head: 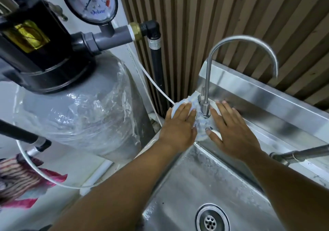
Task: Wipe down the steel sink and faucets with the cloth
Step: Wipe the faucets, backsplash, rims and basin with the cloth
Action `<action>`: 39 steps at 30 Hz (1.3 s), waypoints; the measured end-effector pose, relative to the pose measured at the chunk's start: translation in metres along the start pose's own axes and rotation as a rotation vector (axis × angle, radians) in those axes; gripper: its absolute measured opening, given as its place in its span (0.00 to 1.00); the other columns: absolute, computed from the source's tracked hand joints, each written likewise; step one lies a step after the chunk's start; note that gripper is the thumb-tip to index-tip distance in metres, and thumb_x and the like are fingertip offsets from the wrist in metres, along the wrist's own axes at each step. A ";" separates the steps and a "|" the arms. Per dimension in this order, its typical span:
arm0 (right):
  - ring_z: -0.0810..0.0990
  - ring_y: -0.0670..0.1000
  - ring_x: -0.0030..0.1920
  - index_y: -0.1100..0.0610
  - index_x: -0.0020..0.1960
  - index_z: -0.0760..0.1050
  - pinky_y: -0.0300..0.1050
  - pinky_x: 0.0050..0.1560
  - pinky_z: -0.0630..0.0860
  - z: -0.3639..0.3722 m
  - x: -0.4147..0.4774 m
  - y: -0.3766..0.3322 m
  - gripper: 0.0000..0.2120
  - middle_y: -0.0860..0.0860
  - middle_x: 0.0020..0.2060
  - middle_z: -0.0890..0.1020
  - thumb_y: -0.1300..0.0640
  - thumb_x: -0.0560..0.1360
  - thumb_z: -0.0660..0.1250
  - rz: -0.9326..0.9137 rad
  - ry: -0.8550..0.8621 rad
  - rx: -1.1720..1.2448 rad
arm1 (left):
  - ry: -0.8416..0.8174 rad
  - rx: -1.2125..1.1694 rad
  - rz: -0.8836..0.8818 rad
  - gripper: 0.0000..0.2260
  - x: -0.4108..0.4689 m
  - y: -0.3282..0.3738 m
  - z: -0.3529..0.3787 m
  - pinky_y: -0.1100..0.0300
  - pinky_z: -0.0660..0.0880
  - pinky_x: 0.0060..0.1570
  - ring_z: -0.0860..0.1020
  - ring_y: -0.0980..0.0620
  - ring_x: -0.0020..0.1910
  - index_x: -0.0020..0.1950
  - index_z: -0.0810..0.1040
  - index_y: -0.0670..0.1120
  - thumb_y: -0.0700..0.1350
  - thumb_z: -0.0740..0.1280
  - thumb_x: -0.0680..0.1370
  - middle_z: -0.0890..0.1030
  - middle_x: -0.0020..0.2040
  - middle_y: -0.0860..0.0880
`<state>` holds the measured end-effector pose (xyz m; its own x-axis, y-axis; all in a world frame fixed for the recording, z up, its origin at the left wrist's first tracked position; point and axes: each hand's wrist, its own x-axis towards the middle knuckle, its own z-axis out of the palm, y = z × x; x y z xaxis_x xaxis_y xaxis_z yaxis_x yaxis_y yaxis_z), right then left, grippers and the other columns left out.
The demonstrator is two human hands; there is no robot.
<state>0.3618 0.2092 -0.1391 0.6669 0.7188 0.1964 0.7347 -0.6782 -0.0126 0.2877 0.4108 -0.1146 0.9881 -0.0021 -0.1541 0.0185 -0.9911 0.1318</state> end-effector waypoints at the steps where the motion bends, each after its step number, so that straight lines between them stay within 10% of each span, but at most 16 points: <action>1: 0.55 0.60 0.80 0.60 0.79 0.60 0.56 0.78 0.54 0.001 0.000 0.000 0.33 0.60 0.78 0.61 0.41 0.81 0.55 -0.001 0.003 0.003 | 0.038 -0.008 0.000 0.27 -0.016 -0.002 0.005 0.41 0.46 0.77 0.48 0.50 0.80 0.80 0.58 0.48 0.54 0.52 0.82 0.50 0.82 0.48; 7: 0.55 0.60 0.80 0.59 0.79 0.60 0.57 0.78 0.54 0.001 0.000 0.001 0.32 0.60 0.78 0.61 0.45 0.80 0.57 -0.007 0.013 -0.002 | 0.170 0.018 -0.100 0.26 -0.112 -0.012 0.033 0.34 0.62 0.70 0.62 0.45 0.77 0.74 0.70 0.46 0.51 0.62 0.76 0.63 0.78 0.44; 12: 0.56 0.61 0.79 0.60 0.79 0.60 0.58 0.77 0.57 0.001 -0.001 0.001 0.31 0.61 0.77 0.62 0.48 0.79 0.58 -0.001 0.042 0.008 | 0.165 0.003 -0.144 0.30 -0.093 0.000 0.026 0.36 0.56 0.73 0.59 0.46 0.78 0.77 0.65 0.46 0.63 0.54 0.81 0.61 0.79 0.45; 17: 0.57 0.61 0.79 0.60 0.78 0.61 0.57 0.76 0.57 0.004 -0.001 0.002 0.30 0.61 0.77 0.63 0.48 0.80 0.57 -0.008 0.058 -0.004 | 0.105 -0.089 -0.060 0.25 0.002 0.012 0.003 0.41 0.45 0.76 0.51 0.50 0.80 0.79 0.59 0.47 0.51 0.56 0.82 0.55 0.81 0.48; 34: 0.57 0.61 0.79 0.59 0.79 0.60 0.59 0.76 0.59 0.003 -0.001 0.004 0.31 0.61 0.77 0.63 0.47 0.80 0.55 -0.019 0.036 -0.018 | 0.244 -0.028 -0.237 0.16 -0.142 -0.002 0.031 0.39 0.60 0.71 0.62 0.47 0.76 0.63 0.73 0.50 0.57 0.57 0.81 0.66 0.76 0.47; 39: 0.58 0.62 0.78 0.60 0.78 0.60 0.59 0.76 0.60 0.002 -0.001 0.003 0.30 0.62 0.76 0.64 0.48 0.80 0.55 -0.024 0.056 -0.008 | 0.205 -0.042 -0.315 0.23 -0.068 0.004 0.022 0.38 0.58 0.71 0.61 0.46 0.76 0.77 0.62 0.47 0.53 0.51 0.83 0.63 0.78 0.47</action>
<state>0.3633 0.2071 -0.1410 0.6407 0.7255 0.2512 0.7495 -0.6620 0.0002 0.2175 0.4037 -0.1247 0.9429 0.3330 0.0050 0.3285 -0.9325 0.1503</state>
